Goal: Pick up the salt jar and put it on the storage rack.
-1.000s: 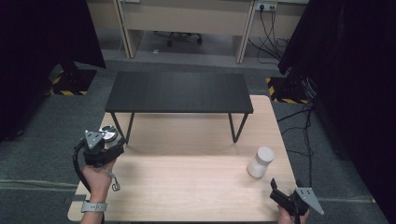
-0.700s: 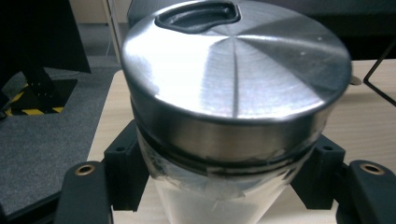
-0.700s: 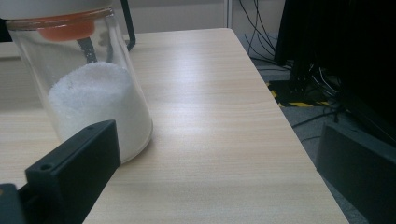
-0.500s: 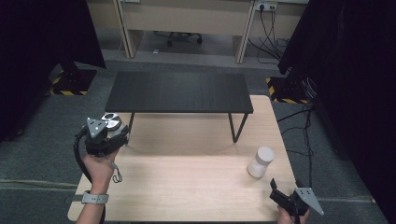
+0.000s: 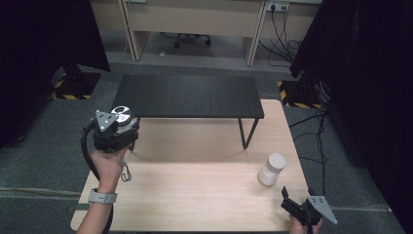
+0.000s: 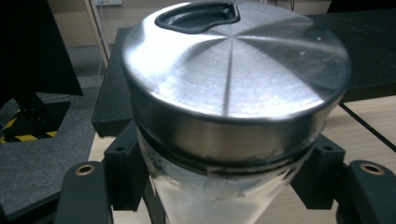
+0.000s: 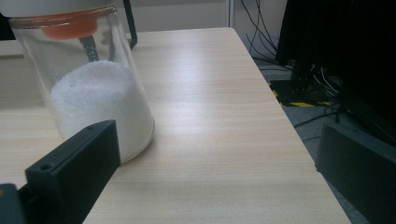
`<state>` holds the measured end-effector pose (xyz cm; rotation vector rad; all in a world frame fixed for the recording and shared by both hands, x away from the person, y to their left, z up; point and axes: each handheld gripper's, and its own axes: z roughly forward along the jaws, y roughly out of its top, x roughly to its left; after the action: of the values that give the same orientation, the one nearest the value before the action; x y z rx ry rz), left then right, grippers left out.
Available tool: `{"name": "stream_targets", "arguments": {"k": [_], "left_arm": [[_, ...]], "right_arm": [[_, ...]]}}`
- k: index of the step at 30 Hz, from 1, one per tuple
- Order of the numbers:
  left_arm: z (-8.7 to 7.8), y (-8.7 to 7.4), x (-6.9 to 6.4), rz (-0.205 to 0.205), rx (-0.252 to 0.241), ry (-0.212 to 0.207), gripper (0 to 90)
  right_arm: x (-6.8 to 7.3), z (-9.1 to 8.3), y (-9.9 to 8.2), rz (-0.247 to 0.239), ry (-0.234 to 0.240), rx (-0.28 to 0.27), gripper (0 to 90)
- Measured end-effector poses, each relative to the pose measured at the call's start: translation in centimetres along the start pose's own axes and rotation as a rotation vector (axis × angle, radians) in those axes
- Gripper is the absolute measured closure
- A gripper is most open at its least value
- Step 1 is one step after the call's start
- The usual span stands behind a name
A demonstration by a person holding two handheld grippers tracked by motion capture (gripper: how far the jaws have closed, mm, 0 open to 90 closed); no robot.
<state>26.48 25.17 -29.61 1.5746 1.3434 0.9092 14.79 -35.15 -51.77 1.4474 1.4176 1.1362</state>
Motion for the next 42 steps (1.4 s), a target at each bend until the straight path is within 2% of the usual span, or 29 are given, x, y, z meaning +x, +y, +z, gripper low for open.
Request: {"name": "stream_targets", "arguments": {"k": [14, 25, 32, 34, 42], "left_arm": [[0.8, 3.0, -0.4, 0.017, -0.006, -0.007, 31.3], [1.8, 4.4, -0.5, 0.026, -0.009, -0.011, 31.3], [3.1, 5.2, -0.7, 0.031, -0.007, -0.006, 31.3], [4.0, 5.5, -1.0, 0.039, -0.003, -0.002, 31.3], [5.7, 6.1, -1.2, 0.050, -0.006, 0.005, 31.2]], "right_arm": [[0.0, 0.0, 0.0, 0.002, -0.002, 0.002, 0.3], [0.2, 0.1, 0.0, -0.008, -0.008, 0.004, 0.3], [0.3, 0.1, 0.0, -0.020, -0.008, 0.005, 0.3], [0.2, 0.1, 0.1, -0.018, -0.007, 0.005, 0.3], [0.3, 0.1, 0.1, -0.008, -0.014, 0.004, 0.3]]}}
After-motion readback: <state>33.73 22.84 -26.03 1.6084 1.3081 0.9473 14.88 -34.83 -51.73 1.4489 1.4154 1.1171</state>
